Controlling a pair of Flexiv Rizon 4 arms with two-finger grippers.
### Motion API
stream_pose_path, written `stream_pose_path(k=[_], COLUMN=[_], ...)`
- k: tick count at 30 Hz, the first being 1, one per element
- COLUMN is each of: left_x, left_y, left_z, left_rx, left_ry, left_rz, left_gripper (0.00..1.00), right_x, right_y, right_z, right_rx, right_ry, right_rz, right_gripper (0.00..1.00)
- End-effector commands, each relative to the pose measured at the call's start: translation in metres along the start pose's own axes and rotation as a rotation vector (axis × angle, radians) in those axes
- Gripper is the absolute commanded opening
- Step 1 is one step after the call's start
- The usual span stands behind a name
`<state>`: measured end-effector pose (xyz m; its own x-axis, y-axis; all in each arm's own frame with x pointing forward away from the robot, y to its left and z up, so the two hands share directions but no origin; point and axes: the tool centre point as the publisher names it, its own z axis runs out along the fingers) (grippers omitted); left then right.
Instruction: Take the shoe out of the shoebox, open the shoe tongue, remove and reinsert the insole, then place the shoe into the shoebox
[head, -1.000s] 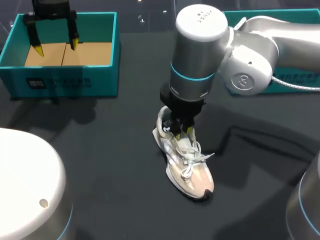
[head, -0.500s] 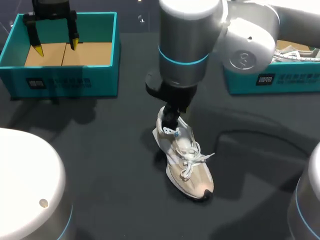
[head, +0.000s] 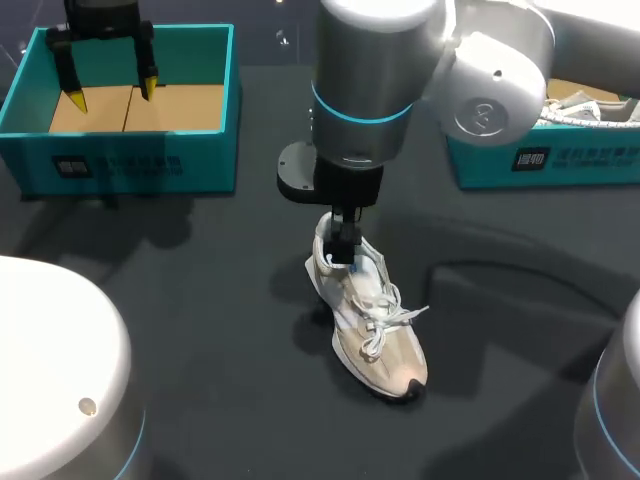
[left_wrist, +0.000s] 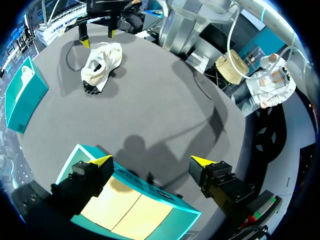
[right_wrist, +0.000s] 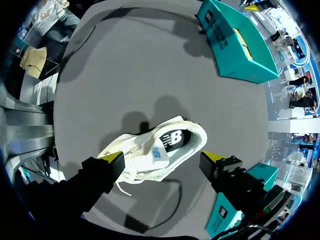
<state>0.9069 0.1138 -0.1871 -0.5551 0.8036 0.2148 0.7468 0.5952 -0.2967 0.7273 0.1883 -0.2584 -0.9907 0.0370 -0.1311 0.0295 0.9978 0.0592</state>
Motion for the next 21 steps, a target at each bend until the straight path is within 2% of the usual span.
stream_pose_path(k=[1, 8, 11, 16, 21], left_x=[0.001, 0.001, 0.001, 0.001, 0.001], left_y=[0.0, 0.0, 0.0, 0.0, 0.0], left_z=[0.0, 0.0, 0.0, 0.0, 0.0], left_rx=[-0.002, -0.002, -0.002, -0.002, -0.002], left_ry=[0.0, 0.0, 0.0, 0.0, 0.0], left_rz=[0.0, 0.0, 0.0, 0.0, 0.0], left_gripper=[1.0, 1.0, 1.0, 1.0, 1.0], right_x=[-0.006, -0.027, -0.038, -0.05, -0.058], right_y=[0.016, 0.026, 0.029, 0.022, 0.022], right_z=[0.001, 0.006, 0.016, 0.032, 0.043], right_rx=[0.034, 0.042, 0.05, 0.017, 0.017], right_ry=[-0.052, -0.083, -0.042, -0.021, -0.021], right_rz=[-0.101, -0.231, -0.308, -0.361, -0.391], right_gripper=[1.0, 1.0, 1.0, 1.0, 1.0])
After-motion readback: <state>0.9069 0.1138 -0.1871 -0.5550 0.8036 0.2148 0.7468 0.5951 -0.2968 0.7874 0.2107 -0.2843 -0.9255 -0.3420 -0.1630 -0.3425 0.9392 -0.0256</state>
